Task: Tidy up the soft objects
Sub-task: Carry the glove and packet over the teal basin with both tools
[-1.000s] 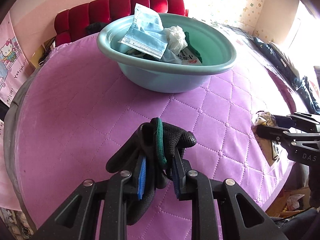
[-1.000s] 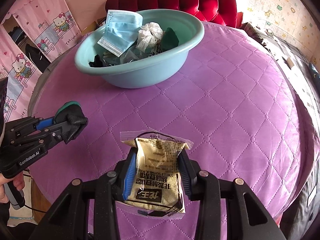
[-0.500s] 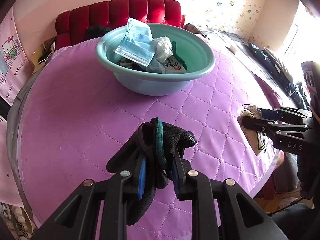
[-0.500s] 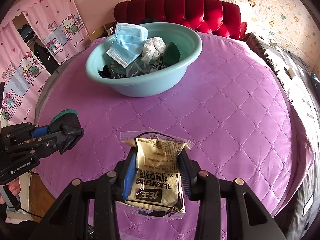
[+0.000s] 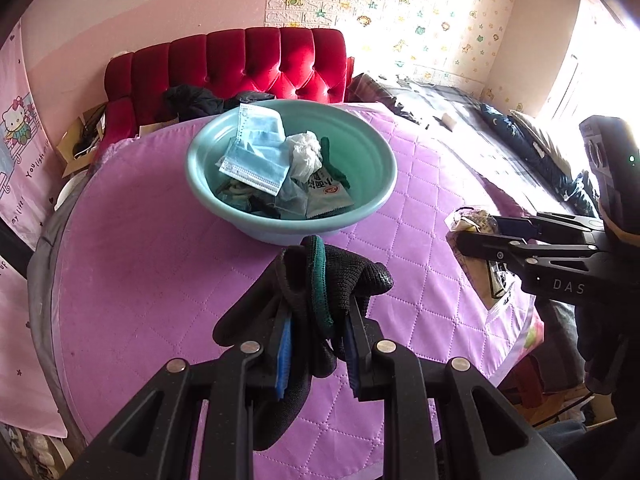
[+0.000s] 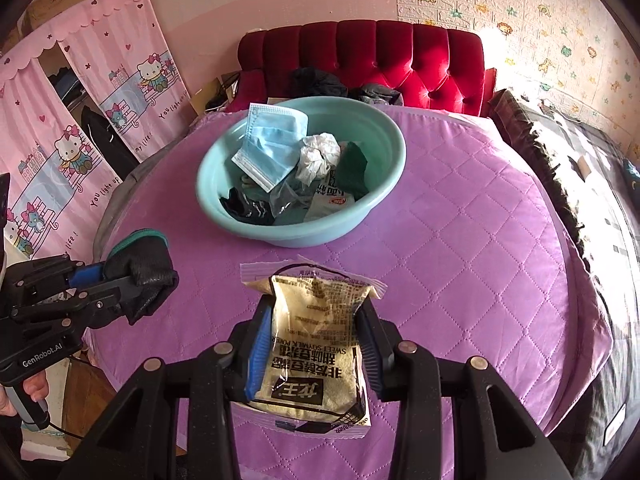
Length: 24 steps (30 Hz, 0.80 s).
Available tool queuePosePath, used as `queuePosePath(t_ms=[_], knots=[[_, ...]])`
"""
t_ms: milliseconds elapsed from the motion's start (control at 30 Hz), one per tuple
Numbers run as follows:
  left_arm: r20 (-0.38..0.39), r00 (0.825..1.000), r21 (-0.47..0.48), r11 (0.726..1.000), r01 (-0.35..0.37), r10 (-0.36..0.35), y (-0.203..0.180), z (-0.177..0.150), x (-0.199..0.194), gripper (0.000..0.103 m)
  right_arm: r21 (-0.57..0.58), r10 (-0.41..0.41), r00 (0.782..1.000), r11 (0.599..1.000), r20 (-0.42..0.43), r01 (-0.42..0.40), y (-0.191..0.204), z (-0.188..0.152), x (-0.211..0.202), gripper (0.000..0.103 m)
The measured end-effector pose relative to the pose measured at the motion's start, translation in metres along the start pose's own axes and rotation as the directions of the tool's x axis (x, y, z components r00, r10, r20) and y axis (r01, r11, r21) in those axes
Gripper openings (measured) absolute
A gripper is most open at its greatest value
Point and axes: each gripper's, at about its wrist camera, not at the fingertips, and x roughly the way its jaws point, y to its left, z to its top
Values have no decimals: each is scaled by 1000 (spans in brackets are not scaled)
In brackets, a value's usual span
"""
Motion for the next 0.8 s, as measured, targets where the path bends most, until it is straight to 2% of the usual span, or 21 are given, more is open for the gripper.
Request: queuePosePath(t_ms=[400,800], knots=[[37,999,45,998,32,-33,-7,40,-10,24,-17,-7,997,1000,74,9,6,51,-16,42],[62,996,75,996,57,-62,-2,82,0,24,-13,-20,994,1000,110,21,3,101,0,42]])
